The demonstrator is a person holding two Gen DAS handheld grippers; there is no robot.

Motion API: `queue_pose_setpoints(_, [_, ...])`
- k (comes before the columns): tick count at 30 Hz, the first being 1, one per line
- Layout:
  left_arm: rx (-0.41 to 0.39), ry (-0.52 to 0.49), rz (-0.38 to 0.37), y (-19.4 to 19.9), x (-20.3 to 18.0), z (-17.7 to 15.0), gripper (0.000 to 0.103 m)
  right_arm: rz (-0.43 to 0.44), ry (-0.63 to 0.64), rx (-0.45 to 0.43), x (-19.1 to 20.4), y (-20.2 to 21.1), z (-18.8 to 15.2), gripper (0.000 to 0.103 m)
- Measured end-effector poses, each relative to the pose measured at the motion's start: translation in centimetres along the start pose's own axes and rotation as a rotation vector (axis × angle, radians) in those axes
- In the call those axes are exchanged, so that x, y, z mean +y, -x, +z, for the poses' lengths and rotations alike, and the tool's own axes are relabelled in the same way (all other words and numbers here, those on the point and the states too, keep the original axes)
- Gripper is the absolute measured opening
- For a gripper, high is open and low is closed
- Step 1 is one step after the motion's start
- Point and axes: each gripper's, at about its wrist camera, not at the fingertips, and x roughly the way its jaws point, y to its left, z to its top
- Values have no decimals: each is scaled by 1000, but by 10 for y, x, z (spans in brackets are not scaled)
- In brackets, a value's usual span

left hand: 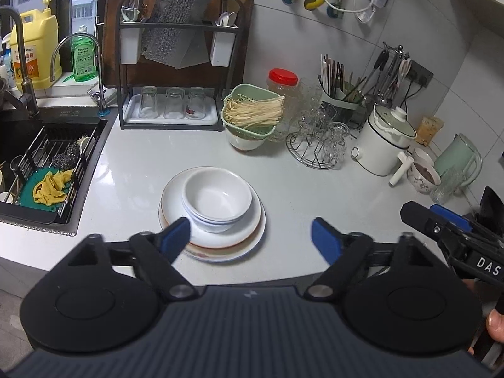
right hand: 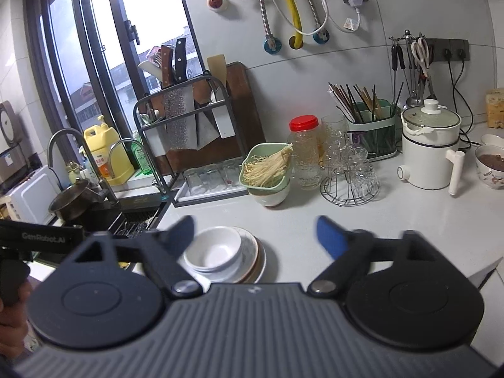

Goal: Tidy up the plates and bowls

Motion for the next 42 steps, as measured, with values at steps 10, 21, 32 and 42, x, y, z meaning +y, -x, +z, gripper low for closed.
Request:
queue_pose_setpoints(10, [0,-65,61,7,-14,-25,100,-28,18,8,-5,14,-24,92])
queue_pose_setpoints(21, [-12,-83,101,14,-27,-35,100,-33,11,-18,-12,25,-30,92])
queue_pose_setpoints(32, [-22,-55,129,12,-26,-37,100,-43,39,4,-13,23,-33,92])
queue_pose_setpoints(42, [-15,-67,144,7,-39,-33,100,-38,13,-7,-23,25,-29,92])
